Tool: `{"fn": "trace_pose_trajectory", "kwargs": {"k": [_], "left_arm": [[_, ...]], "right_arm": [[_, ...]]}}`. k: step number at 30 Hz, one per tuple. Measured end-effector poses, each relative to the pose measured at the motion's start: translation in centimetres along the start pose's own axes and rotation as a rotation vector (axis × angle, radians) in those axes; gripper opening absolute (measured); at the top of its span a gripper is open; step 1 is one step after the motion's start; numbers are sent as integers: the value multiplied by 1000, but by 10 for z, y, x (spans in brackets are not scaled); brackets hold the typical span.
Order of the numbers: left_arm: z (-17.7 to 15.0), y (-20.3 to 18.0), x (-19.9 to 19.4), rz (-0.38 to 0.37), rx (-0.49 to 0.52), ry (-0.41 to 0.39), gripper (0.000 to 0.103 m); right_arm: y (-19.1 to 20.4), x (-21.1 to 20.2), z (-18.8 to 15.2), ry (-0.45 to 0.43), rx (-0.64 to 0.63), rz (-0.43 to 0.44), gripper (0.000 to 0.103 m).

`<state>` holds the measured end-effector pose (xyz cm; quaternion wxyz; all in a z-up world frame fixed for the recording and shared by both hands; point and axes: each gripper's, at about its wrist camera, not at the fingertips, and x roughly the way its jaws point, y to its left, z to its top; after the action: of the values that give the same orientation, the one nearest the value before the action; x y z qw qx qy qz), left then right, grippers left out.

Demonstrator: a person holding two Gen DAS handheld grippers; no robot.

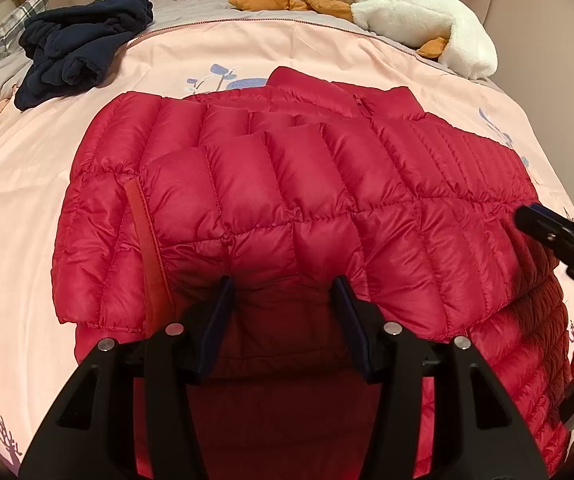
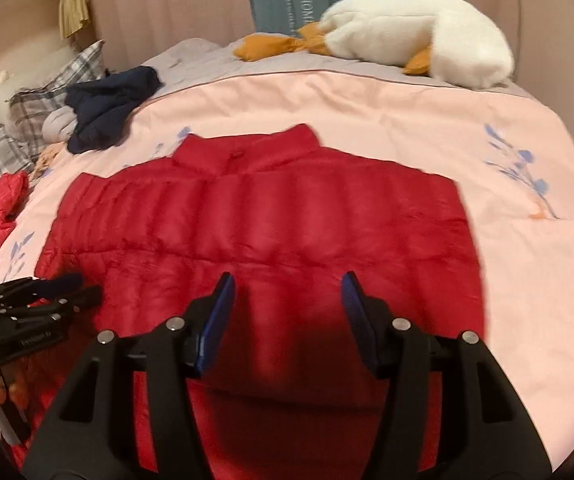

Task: Fold large clothes

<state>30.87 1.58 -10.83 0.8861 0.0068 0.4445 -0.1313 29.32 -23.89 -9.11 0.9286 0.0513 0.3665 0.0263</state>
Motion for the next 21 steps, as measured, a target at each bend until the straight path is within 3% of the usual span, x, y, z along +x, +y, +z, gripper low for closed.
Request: {"fn": "trace_pose_trajectory", "kwargs": {"k": [5, 8, 12, 15, 18, 21], "left_arm": [[1, -1, 0, 6, 0, 4, 53], [1, -3, 0, 14, 4, 10, 53], [3, -3, 1, 21, 5, 16, 53], [2, -4, 2, 25, 6, 14, 53], [2, -6, 2, 34, 5, 16, 53], [1, -6, 0, 44, 0, 23, 56]], "right_arm": [[-22, 15, -12, 72, 16, -82, 59], [-28, 24, -16, 85, 36, -63, 60], [-24, 6, -15, 58, 62, -52, 61], [-16, -12, -20, 9, 29, -38, 70], [-16, 3, -29, 75, -13, -96, 71], [-28, 13, -34, 101, 26, -70, 71]]}}
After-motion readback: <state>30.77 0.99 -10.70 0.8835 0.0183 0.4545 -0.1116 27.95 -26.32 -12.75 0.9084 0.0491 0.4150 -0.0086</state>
